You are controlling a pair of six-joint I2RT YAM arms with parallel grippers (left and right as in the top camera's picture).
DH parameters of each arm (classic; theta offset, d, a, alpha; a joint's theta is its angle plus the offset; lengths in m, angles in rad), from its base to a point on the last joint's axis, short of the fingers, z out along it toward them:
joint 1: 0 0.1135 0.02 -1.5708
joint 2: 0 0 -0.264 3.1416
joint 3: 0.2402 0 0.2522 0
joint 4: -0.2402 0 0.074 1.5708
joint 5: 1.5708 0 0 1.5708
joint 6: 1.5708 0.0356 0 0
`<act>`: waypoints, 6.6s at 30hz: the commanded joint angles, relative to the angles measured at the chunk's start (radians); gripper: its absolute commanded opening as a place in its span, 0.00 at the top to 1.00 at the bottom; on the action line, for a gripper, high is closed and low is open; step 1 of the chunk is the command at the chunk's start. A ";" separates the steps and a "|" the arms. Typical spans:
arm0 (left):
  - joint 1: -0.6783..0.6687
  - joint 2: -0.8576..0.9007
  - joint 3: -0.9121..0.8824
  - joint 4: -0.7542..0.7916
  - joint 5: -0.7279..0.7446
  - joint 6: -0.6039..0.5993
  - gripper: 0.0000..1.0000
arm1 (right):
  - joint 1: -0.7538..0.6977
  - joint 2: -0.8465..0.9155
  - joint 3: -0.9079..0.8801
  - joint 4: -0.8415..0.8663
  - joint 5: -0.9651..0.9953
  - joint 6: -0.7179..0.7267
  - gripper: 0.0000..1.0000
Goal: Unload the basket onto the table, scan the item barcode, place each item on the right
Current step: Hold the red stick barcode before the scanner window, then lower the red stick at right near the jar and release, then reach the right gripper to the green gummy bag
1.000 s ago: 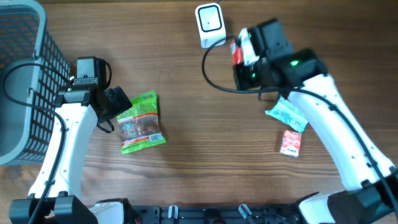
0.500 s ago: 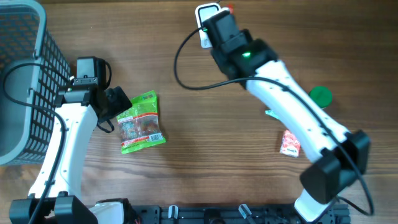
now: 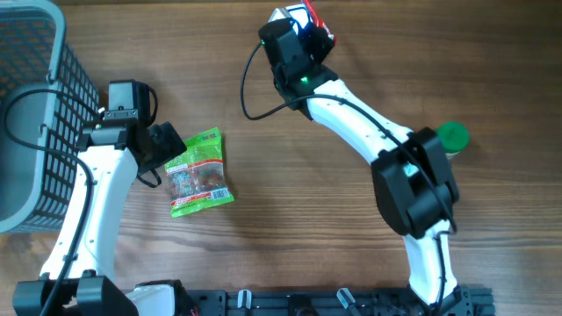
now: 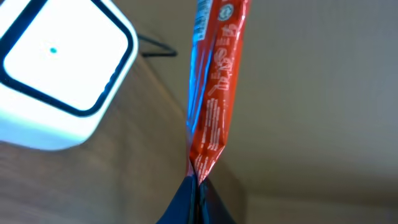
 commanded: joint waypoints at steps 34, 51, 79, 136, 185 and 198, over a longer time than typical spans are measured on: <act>0.005 -0.003 0.014 0.000 0.002 0.008 0.00 | 0.009 0.297 0.002 0.623 0.272 -0.789 0.96; 0.004 -0.003 0.014 0.000 0.002 0.008 0.00 | 0.013 0.297 0.002 0.480 0.272 -0.613 0.96; 0.005 -0.003 0.014 0.000 0.002 0.008 0.00 | 0.103 0.299 0.000 0.391 0.312 -0.201 0.96; 0.004 -0.003 0.014 0.000 0.002 0.008 0.00 | -0.326 -0.362 -0.449 -1.165 -0.603 1.193 0.93; 0.005 -0.003 0.014 0.000 0.002 0.008 0.00 | 0.294 -0.035 -0.260 -0.324 -0.988 1.391 0.94; 0.005 -0.003 0.014 0.000 0.002 0.008 0.00 | 0.108 -0.246 -0.283 -0.869 -0.902 1.713 0.94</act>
